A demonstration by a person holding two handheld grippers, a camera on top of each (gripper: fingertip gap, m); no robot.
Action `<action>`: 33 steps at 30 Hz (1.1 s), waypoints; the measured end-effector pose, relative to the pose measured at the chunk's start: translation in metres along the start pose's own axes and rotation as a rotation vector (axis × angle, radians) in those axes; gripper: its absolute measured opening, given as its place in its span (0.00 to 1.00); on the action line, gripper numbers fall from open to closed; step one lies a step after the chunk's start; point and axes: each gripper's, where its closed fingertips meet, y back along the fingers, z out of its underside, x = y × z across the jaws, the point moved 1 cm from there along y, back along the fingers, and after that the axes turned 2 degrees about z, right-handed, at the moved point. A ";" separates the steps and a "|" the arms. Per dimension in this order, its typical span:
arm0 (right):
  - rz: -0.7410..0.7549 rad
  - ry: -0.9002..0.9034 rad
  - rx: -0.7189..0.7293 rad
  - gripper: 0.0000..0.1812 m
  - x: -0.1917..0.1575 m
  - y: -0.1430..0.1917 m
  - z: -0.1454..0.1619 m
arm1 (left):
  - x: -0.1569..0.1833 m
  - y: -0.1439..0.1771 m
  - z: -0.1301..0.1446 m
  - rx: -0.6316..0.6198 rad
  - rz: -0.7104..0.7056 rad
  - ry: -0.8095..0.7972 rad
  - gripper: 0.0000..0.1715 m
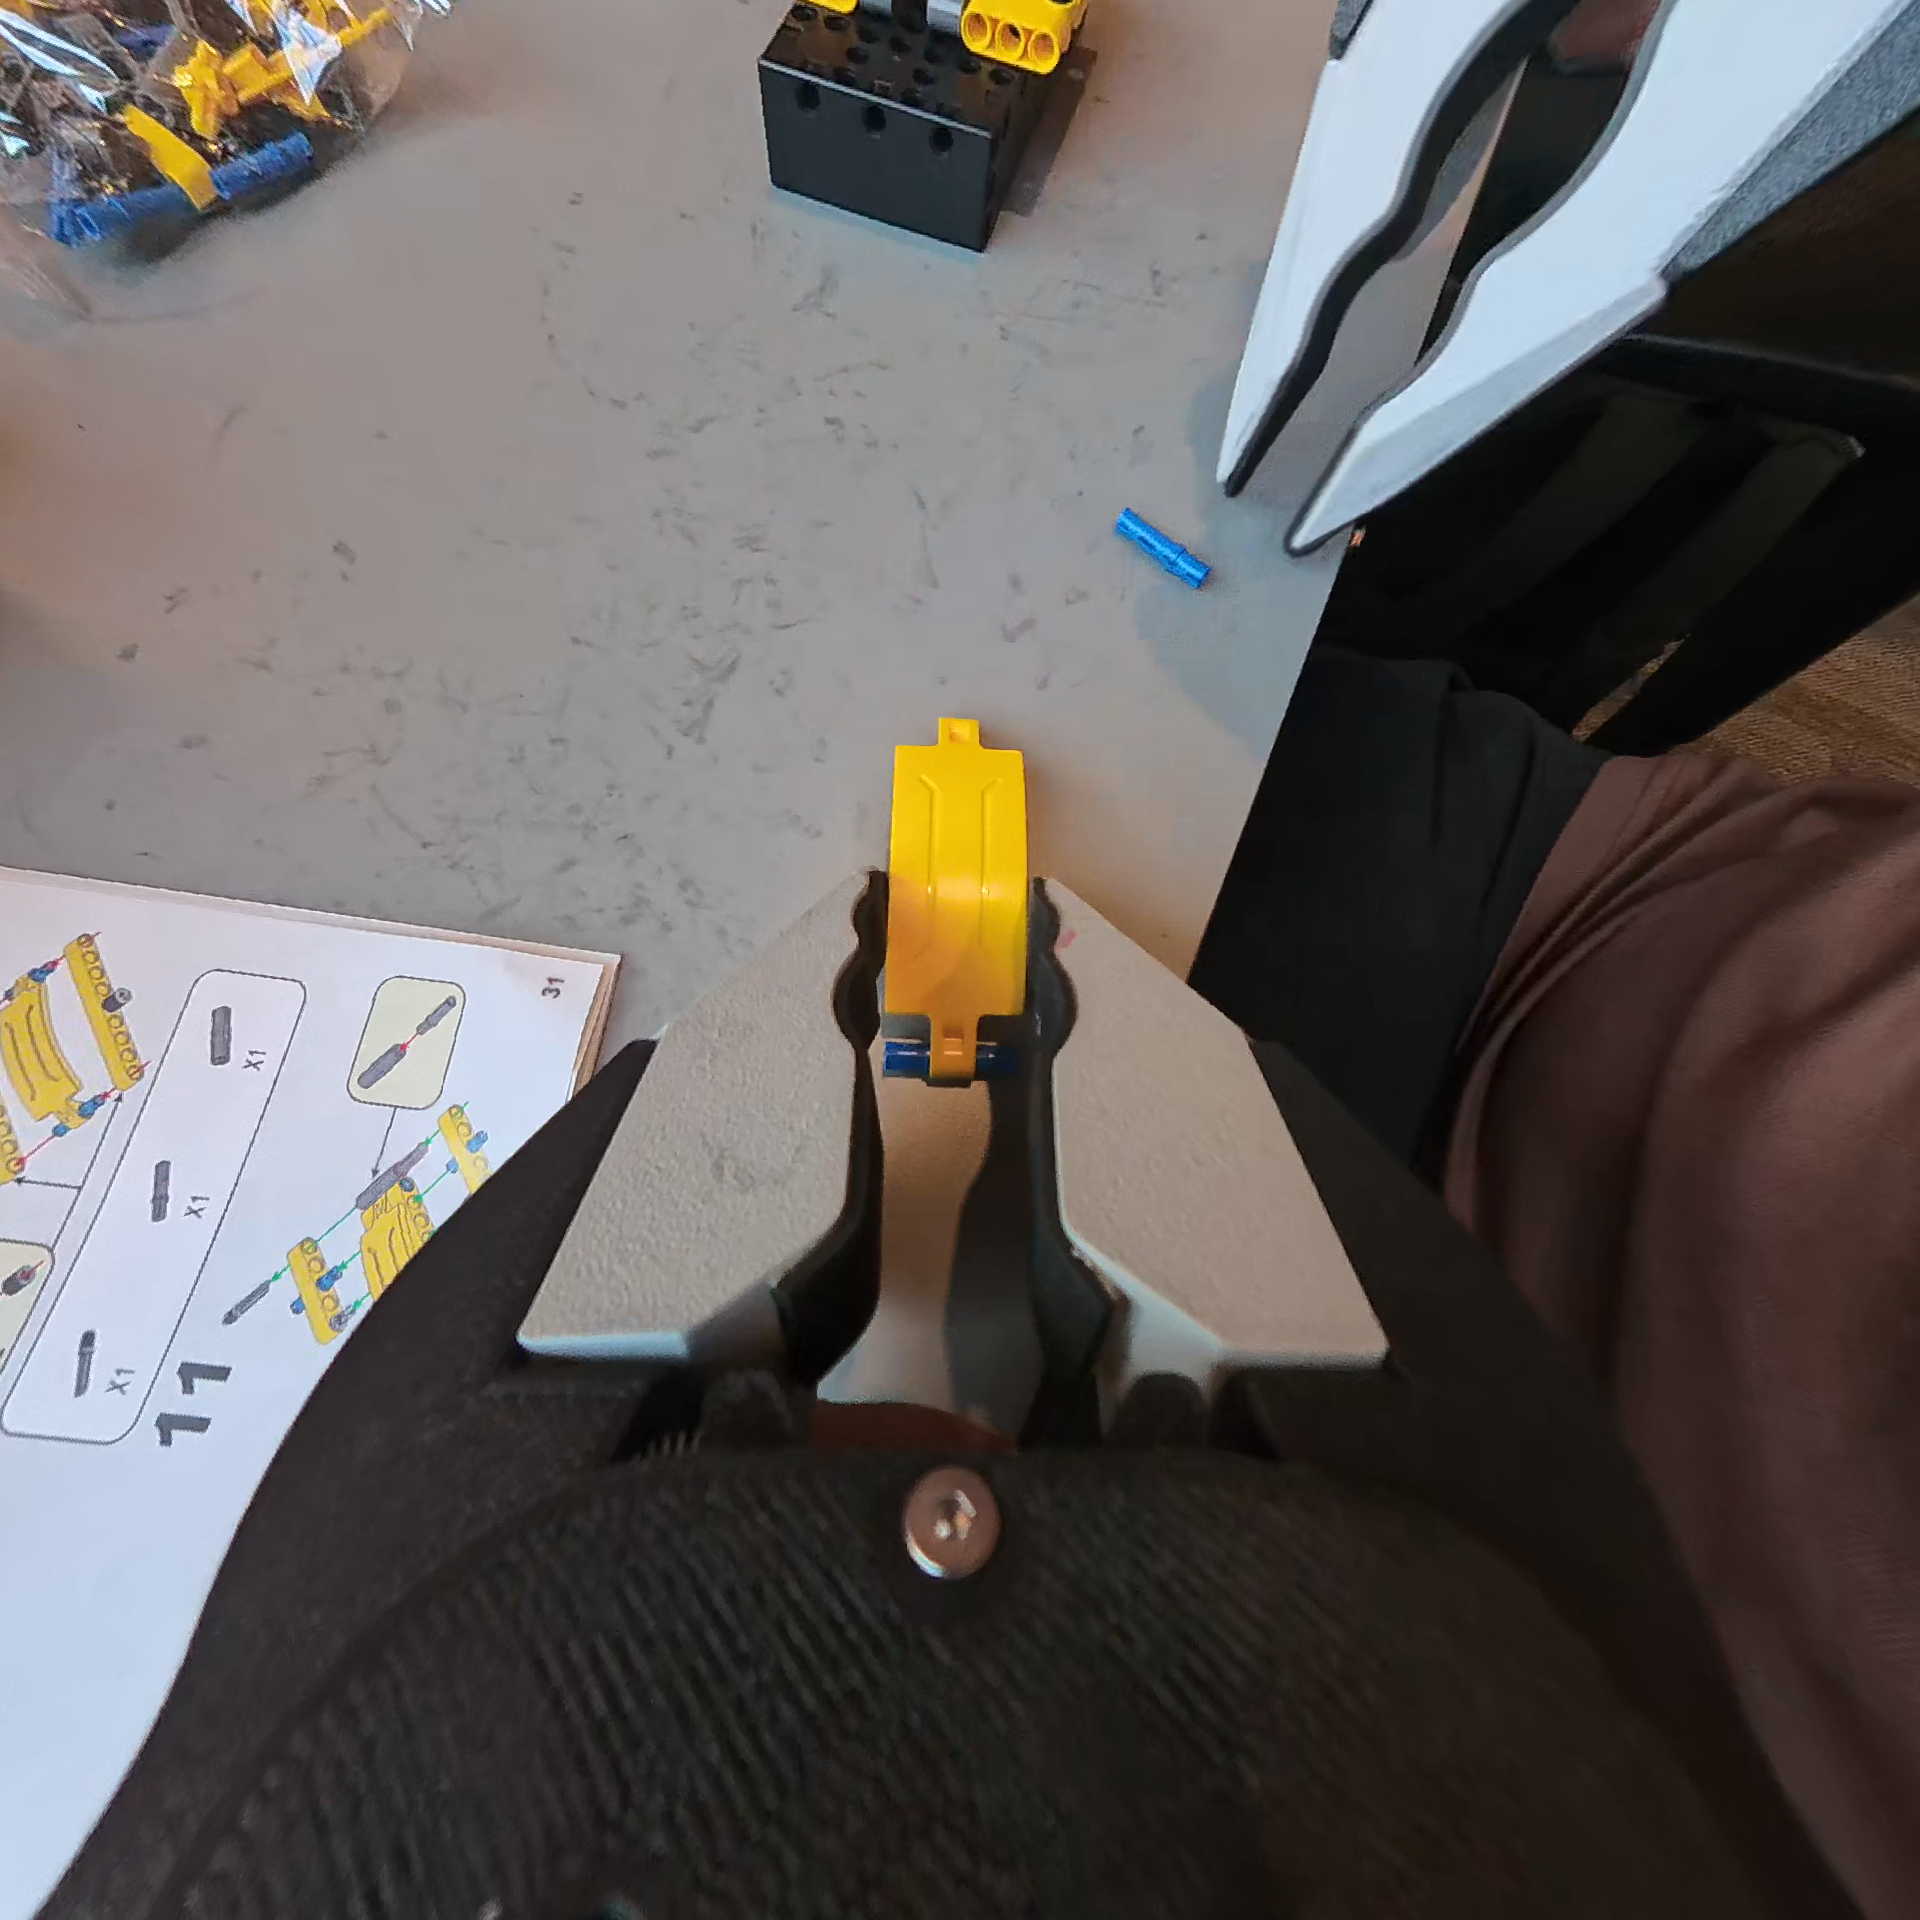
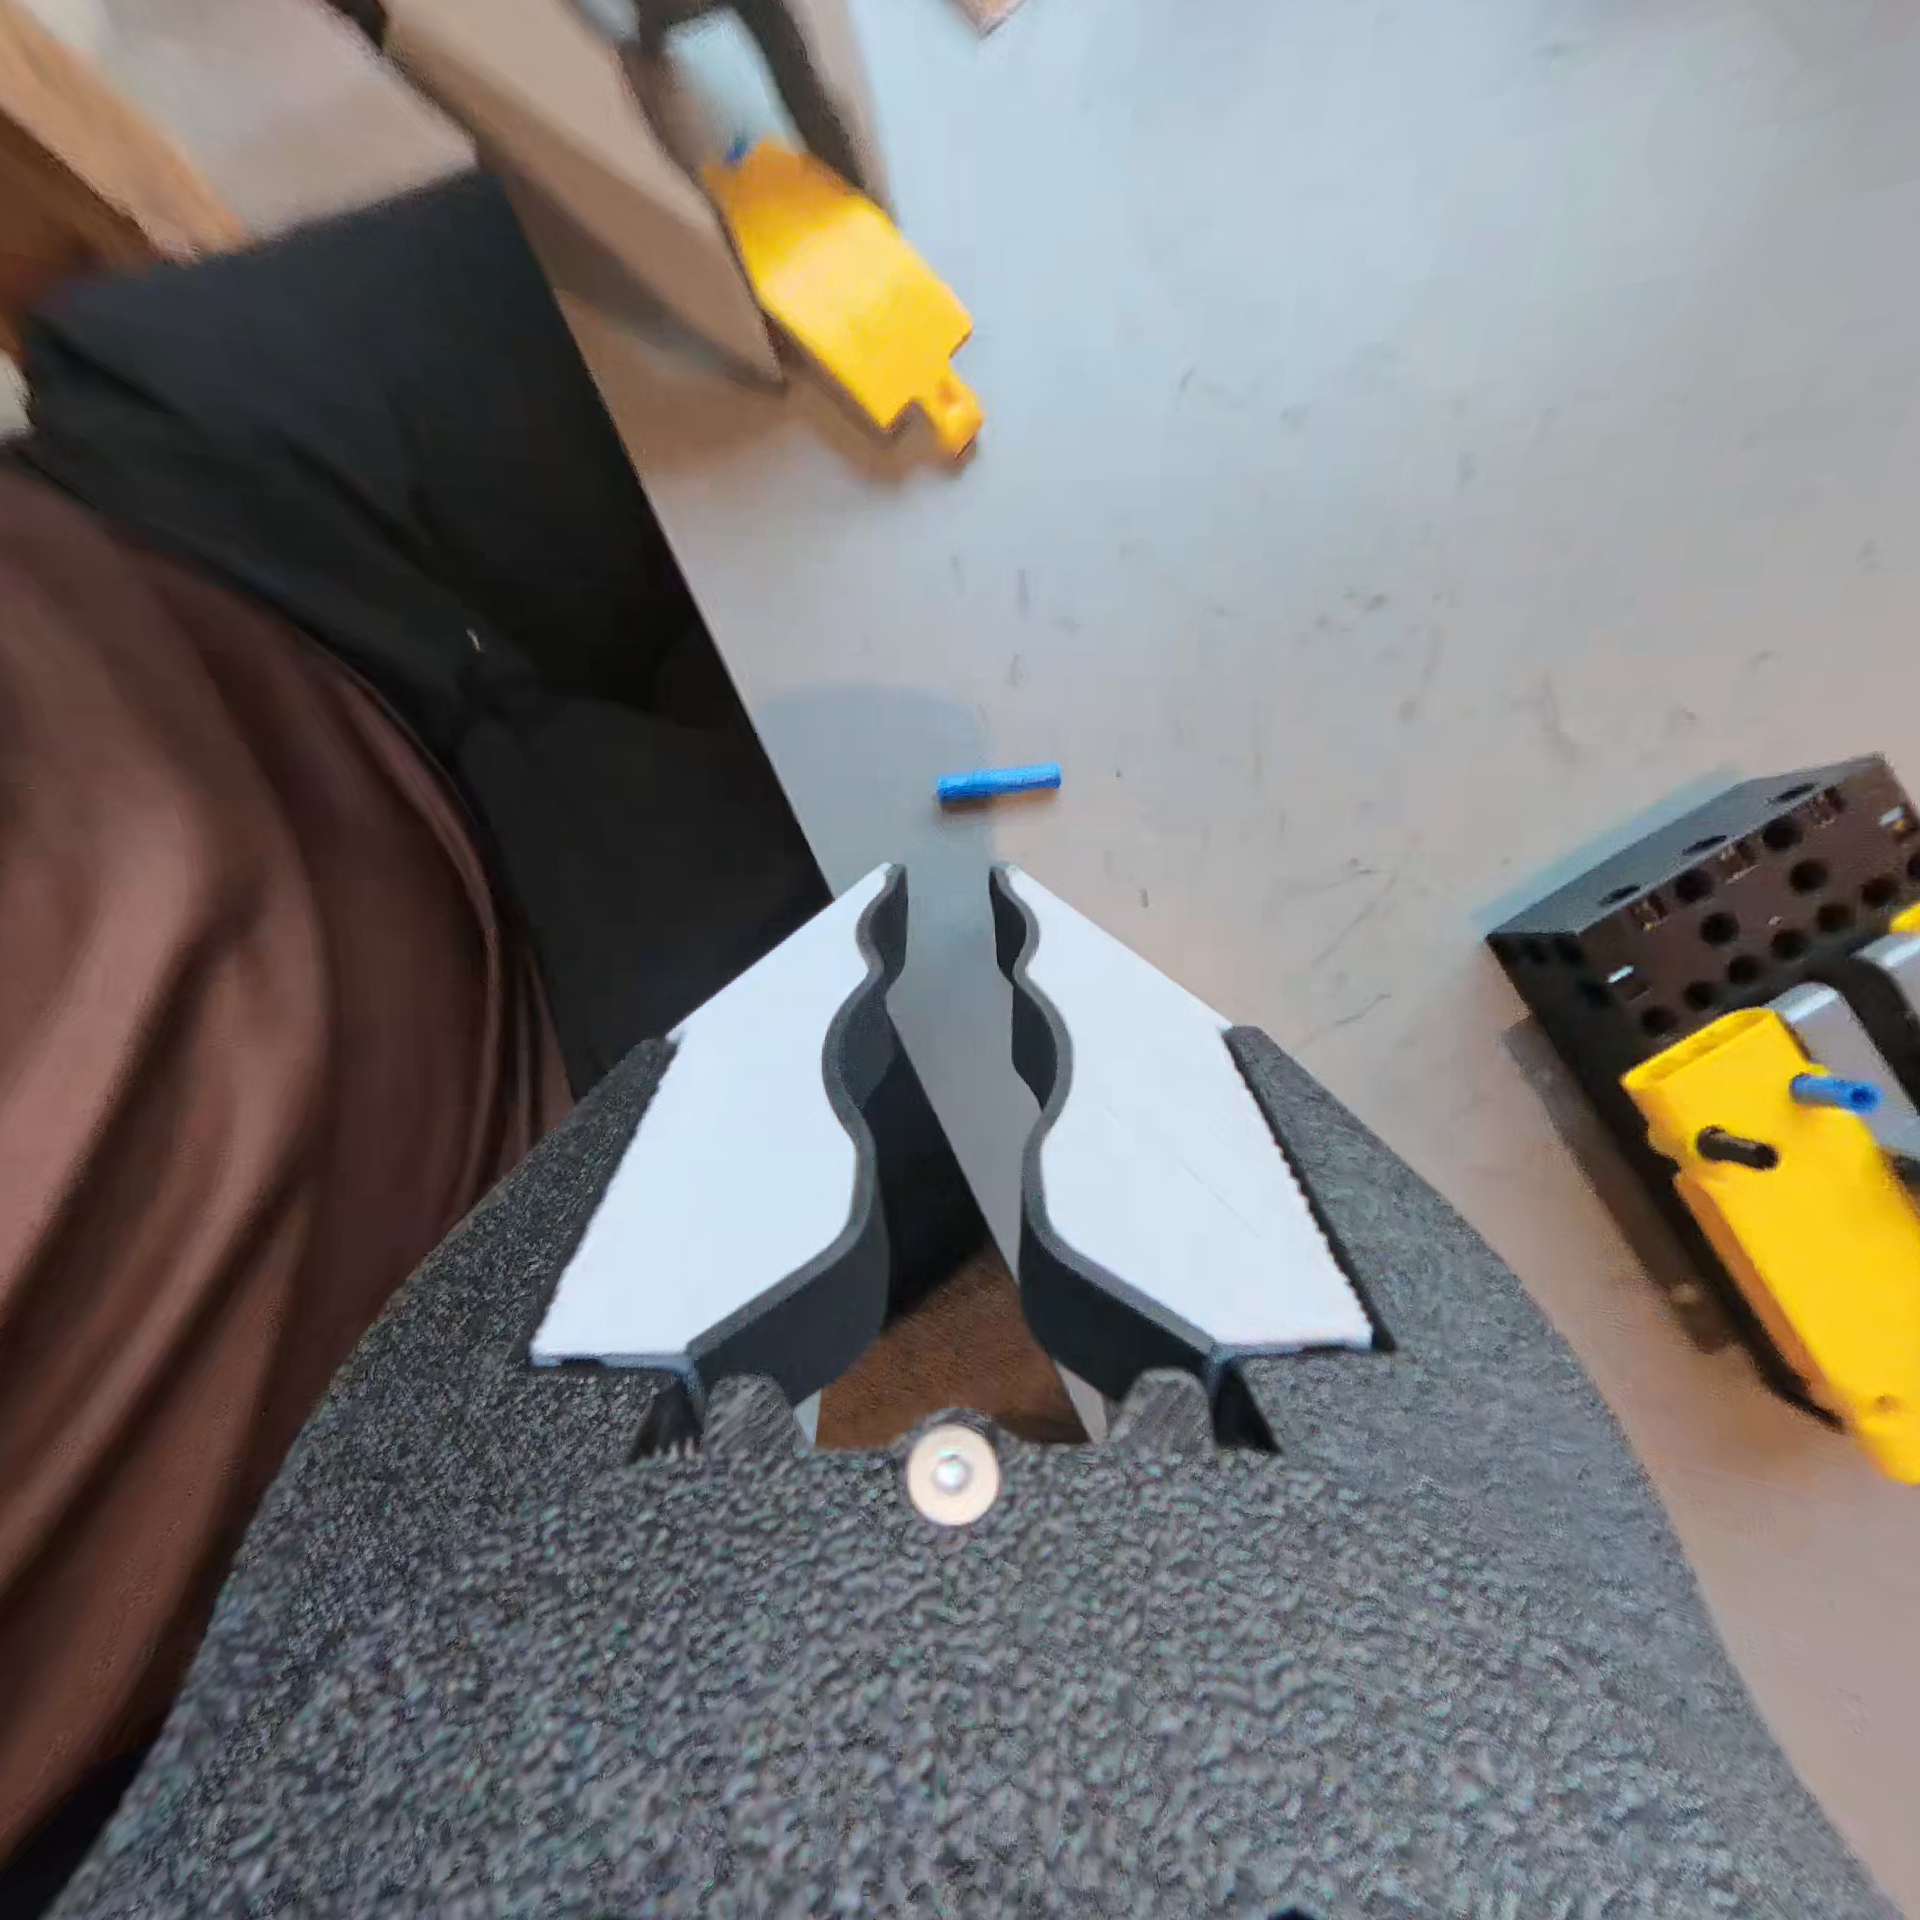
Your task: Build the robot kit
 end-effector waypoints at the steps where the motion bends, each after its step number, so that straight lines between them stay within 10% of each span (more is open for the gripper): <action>1: -0.004 -0.062 0.026 0.09 0.001 0.000 -0.003 | 0.000 0.000 0.000 -0.004 -0.002 -0.001 0.14; 33: 0.098 0.103 0.186 0.10 0.011 -0.013 -0.014 | 0.010 -0.019 -0.013 -0.036 -0.033 -0.035 0.14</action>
